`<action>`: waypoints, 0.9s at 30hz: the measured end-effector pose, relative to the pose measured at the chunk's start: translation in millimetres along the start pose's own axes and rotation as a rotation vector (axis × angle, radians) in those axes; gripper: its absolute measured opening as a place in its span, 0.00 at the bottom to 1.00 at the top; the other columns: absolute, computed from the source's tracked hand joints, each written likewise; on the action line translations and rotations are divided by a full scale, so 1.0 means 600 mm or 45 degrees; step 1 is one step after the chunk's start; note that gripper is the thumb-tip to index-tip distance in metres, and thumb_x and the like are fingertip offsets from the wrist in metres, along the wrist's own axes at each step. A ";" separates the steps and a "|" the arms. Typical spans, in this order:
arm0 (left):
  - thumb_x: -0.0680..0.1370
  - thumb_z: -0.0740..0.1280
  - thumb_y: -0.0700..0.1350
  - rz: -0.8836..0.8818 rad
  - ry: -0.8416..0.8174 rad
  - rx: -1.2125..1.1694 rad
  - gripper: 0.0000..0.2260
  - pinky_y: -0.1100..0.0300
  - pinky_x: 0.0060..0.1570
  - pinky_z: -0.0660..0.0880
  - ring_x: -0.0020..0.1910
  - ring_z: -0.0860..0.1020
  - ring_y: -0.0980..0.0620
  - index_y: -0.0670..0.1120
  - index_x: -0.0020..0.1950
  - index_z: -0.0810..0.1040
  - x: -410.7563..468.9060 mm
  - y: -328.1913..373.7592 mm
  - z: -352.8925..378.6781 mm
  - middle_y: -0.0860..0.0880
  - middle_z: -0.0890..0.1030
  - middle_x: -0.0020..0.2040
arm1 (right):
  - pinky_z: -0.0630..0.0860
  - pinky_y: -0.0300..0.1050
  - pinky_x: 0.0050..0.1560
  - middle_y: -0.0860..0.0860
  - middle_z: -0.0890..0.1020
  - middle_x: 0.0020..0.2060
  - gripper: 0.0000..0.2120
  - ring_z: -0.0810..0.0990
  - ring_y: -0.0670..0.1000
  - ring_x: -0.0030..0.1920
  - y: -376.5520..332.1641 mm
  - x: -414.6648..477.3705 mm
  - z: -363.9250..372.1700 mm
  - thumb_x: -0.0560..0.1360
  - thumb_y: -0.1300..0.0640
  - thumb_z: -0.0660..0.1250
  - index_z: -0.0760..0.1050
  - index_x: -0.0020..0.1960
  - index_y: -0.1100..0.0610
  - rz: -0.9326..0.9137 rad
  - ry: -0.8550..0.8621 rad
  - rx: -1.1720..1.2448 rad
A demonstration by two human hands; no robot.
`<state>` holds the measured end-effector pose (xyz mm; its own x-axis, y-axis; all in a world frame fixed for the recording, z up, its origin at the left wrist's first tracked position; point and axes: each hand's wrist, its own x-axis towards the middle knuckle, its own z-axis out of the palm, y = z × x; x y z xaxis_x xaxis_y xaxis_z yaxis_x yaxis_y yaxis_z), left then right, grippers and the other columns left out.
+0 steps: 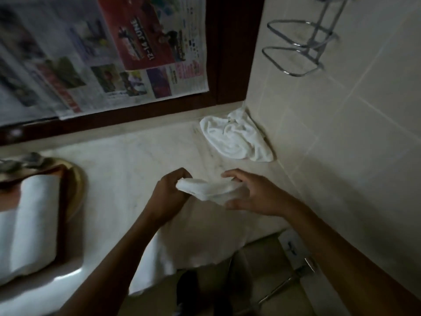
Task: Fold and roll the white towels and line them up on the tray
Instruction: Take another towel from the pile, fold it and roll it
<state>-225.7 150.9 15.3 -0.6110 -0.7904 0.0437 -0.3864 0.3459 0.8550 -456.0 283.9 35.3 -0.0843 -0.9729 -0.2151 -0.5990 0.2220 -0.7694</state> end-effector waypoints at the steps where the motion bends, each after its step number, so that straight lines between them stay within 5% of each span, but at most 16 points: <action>1: 0.70 0.66 0.46 -0.009 -0.023 0.019 0.01 0.63 0.34 0.73 0.35 0.79 0.60 0.51 0.39 0.77 -0.021 -0.003 -0.007 0.55 0.83 0.36 | 0.78 0.47 0.63 0.38 0.79 0.63 0.32 0.77 0.39 0.63 -0.003 0.008 0.029 0.67 0.38 0.79 0.74 0.68 0.37 -0.027 -0.069 -0.015; 5: 0.76 0.69 0.48 -0.111 -0.117 0.161 0.01 0.57 0.43 0.78 0.42 0.81 0.59 0.54 0.45 0.79 -0.113 -0.043 -0.048 0.57 0.83 0.42 | 0.82 0.55 0.55 0.46 0.87 0.49 0.11 0.85 0.45 0.49 -0.031 0.032 0.129 0.73 0.43 0.75 0.83 0.53 0.45 -0.096 -0.270 -0.028; 10: 0.79 0.70 0.54 -0.439 -0.622 0.599 0.13 0.55 0.54 0.76 0.56 0.81 0.53 0.56 0.63 0.76 -0.231 -0.116 -0.117 0.56 0.82 0.57 | 0.80 0.46 0.46 0.44 0.85 0.39 0.07 0.83 0.40 0.41 -0.086 0.039 0.171 0.75 0.44 0.74 0.82 0.44 0.46 -0.185 -0.320 -0.121; 13: 0.77 0.72 0.52 -0.305 -0.371 0.400 0.11 0.58 0.43 0.76 0.44 0.81 0.59 0.58 0.54 0.73 -0.274 -0.120 -0.112 0.57 0.82 0.44 | 0.80 0.44 0.42 0.42 0.84 0.38 0.06 0.82 0.40 0.40 -0.135 0.031 0.207 0.74 0.43 0.73 0.82 0.44 0.45 -0.246 -0.310 -0.116; 18: 0.80 0.66 0.46 -0.142 -0.020 0.165 0.01 0.54 0.37 0.76 0.38 0.80 0.55 0.51 0.49 0.75 -0.299 -0.116 -0.113 0.52 0.80 0.40 | 0.78 0.41 0.38 0.43 0.84 0.37 0.06 0.83 0.41 0.38 -0.201 0.023 0.264 0.74 0.44 0.74 0.81 0.43 0.45 -0.232 -0.277 -0.147; 20: 0.80 0.64 0.40 -0.158 0.057 0.083 0.07 0.56 0.36 0.73 0.36 0.78 0.56 0.50 0.44 0.75 -0.312 -0.134 -0.145 0.52 0.79 0.37 | 0.76 0.44 0.36 0.46 0.82 0.35 0.11 0.81 0.43 0.35 -0.203 0.020 0.260 0.72 0.43 0.76 0.79 0.40 0.47 -0.157 -0.359 -0.355; 23: 0.78 0.62 0.41 -0.173 0.061 0.042 0.06 0.55 0.34 0.69 0.34 0.74 0.56 0.46 0.41 0.73 -0.336 -0.166 -0.204 0.50 0.75 0.34 | 0.69 0.47 0.35 0.47 0.77 0.31 0.18 0.77 0.48 0.33 -0.184 0.011 0.245 0.70 0.43 0.77 0.72 0.34 0.51 -0.003 -0.401 -0.590; 27: 0.73 0.62 0.45 -0.274 -0.066 0.154 0.05 0.54 0.35 0.70 0.33 0.75 0.57 0.45 0.40 0.74 -0.362 -0.208 -0.245 0.49 0.77 0.34 | 0.78 0.50 0.45 0.46 0.82 0.36 0.10 0.82 0.47 0.39 -0.179 -0.010 0.233 0.73 0.45 0.77 0.79 0.40 0.48 0.038 -0.267 -0.345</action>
<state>56.7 205.3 -25.0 -0.5389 -0.8267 -0.1619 -0.5895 0.2328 0.7734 -279.6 274.7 35.2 0.0438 -0.9258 -0.3753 -0.7910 0.1973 -0.5791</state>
